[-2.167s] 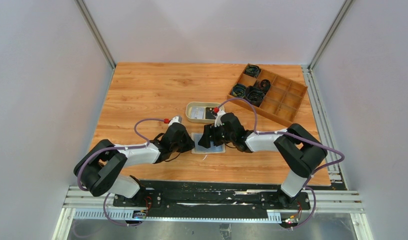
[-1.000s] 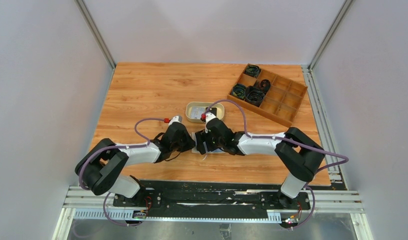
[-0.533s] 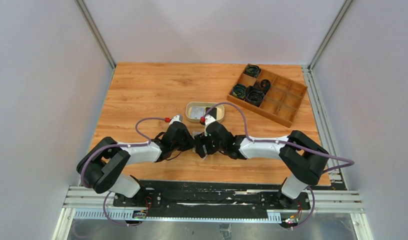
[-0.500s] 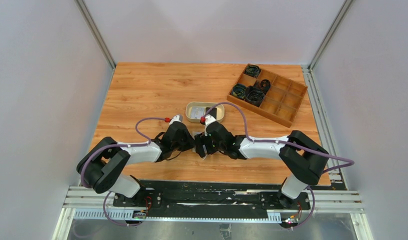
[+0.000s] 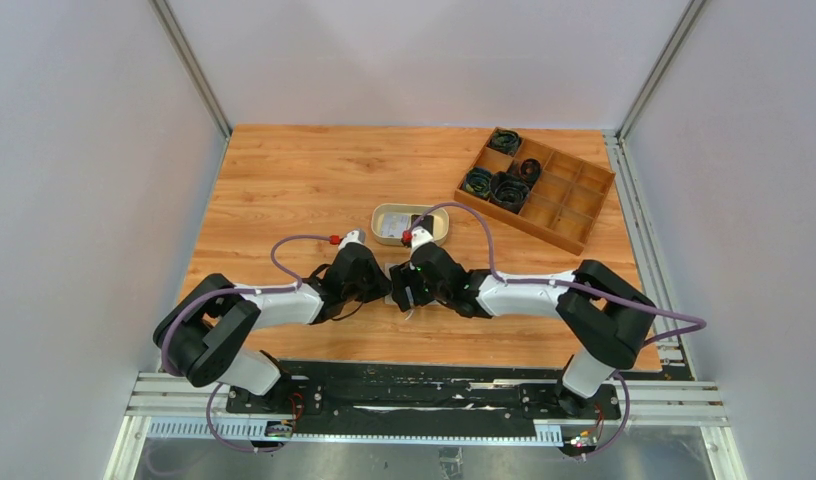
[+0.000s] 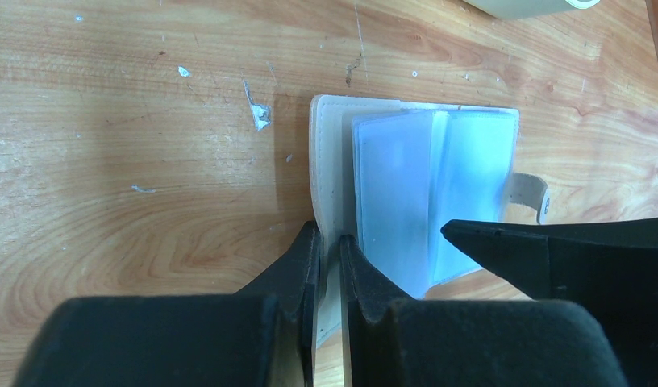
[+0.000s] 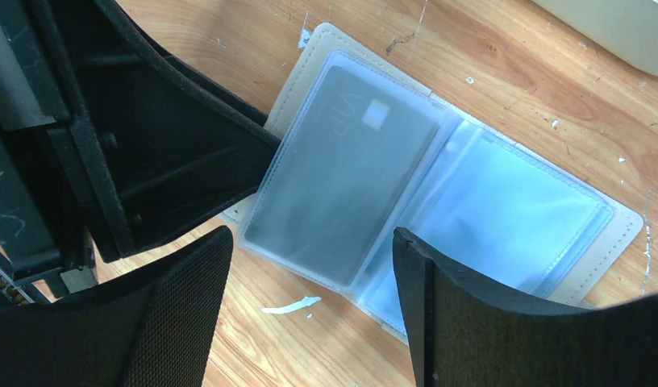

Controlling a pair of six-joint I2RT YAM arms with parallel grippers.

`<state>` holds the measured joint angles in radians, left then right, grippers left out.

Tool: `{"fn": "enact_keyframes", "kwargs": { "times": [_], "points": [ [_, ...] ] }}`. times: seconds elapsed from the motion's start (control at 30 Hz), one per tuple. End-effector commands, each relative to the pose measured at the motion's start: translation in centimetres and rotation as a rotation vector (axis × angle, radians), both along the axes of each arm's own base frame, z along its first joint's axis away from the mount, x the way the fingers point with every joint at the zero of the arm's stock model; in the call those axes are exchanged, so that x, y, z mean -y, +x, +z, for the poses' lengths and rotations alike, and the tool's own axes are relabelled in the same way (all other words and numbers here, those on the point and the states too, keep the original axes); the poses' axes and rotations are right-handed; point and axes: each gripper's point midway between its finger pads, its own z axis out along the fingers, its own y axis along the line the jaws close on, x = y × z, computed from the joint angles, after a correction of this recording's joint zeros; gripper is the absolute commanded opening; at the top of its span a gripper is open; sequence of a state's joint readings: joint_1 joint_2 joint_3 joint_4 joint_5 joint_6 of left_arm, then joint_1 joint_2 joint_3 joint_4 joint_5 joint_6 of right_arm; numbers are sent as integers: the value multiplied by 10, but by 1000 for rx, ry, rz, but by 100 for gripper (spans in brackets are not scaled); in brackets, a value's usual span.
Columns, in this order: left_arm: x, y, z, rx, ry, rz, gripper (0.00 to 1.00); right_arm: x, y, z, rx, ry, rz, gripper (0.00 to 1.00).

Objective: Take the credit cards out of the card holder

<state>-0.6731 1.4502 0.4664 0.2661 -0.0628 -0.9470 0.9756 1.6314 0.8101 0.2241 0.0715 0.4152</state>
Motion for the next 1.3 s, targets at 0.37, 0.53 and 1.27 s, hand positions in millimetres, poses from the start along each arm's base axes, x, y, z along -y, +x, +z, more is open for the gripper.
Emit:
{"fn": "enact_keyframes", "kwargs": {
  "times": [0.37, 0.53, 1.27],
  "points": [
    [-30, -25, -43, -130, 160, 1, 0, -8, 7, -6, 9, -42, -6, 76],
    [-31, -25, -43, -130, 164, -1, 0, 0, 10, -10, 21, -78, -22, 77],
    [-32, -27, -44, -135, 173, -10, 0, 49, 28, -24, -17, -172, -116, 77]
  ]
}}
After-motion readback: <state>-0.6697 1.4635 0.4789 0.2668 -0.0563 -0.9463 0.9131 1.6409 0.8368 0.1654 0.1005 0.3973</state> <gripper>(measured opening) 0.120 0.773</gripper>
